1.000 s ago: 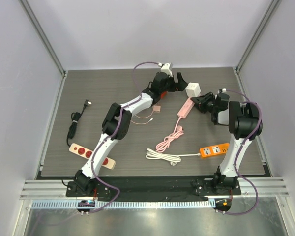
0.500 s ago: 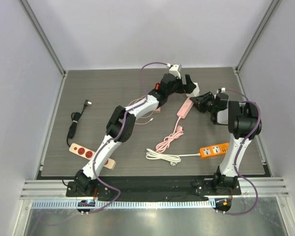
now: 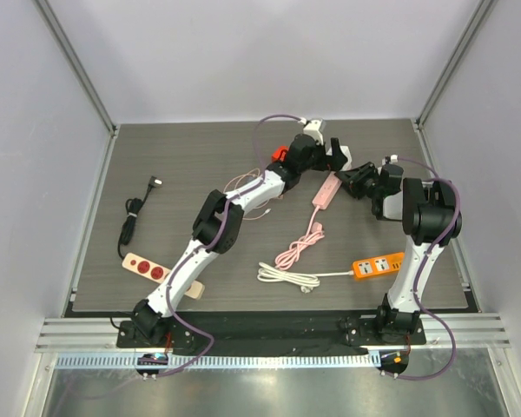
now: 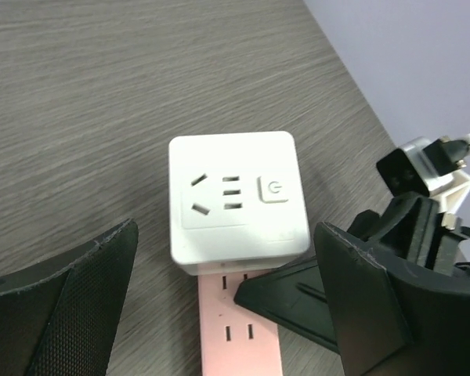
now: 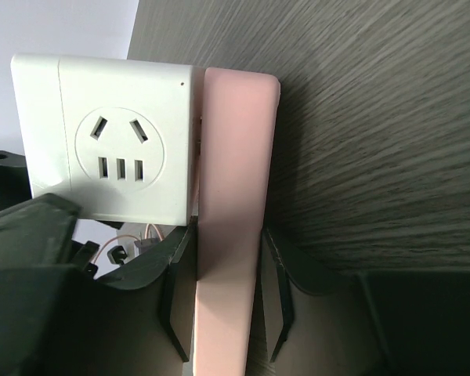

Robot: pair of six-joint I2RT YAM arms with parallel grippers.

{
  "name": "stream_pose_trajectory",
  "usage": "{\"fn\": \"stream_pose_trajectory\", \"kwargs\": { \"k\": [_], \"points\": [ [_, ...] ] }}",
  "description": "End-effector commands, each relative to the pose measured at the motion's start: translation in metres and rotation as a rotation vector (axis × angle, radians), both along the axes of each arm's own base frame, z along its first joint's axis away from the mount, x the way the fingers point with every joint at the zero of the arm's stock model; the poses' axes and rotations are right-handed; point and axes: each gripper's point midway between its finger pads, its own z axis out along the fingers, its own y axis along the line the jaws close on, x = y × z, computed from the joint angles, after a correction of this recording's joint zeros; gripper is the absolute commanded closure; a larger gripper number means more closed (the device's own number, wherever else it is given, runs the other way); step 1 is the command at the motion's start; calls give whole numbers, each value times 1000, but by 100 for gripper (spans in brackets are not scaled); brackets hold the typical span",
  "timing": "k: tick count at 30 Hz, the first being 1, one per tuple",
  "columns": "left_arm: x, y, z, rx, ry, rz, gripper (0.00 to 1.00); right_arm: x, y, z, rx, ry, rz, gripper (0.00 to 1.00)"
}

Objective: Pull the plug off the socket

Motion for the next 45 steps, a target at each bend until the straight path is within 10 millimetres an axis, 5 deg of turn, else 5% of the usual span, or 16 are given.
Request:
{"fn": "stream_pose_trajectory", "kwargs": {
  "k": [1, 5, 10, 14, 16, 19, 26, 29, 33, 41, 45],
  "points": [
    [7, 1, 24, -30, -29, 16, 7, -5, 7, -17, -55, 16, 41, 99],
    [5, -2, 24, -57, -16, 12, 13, -5, 7, -17, -56, 16, 41, 99],
    [6, -4, 28, -86, -17, 9, 32, -5, 7, -17, -55, 18, 39, 99],
    [4, -8, 29, -95, -25, -16, 54, -5, 7, -17, -57, 17, 39, 99],
    [2, -8, 31, -90, -27, -23, 79, -5, 7, -18, -58, 21, 37, 99],
    [1, -5, 41, -102, -36, -38, 100, -5, 7, -18, -61, 21, 37, 99],
    [0, 7, 60, -301, 34, -74, 100, -5, 7, -18, -63, 23, 38, 99],
    [-1, 16, 44, -79, 11, 47, 100, -5, 6, -19, -65, 27, 36, 99],
    [-9, 18, 63, 174, -195, 139, 100, -5, 6, -20, -67, 31, 34, 99],
    [-3, 24, 79, -309, 61, -38, 100, -5, 4, -20, -80, 37, 24, 99],
    [9, 34, 77, -219, 13, 49, 100, -5, 3, -22, -86, 45, 21, 99]
  ]
}}
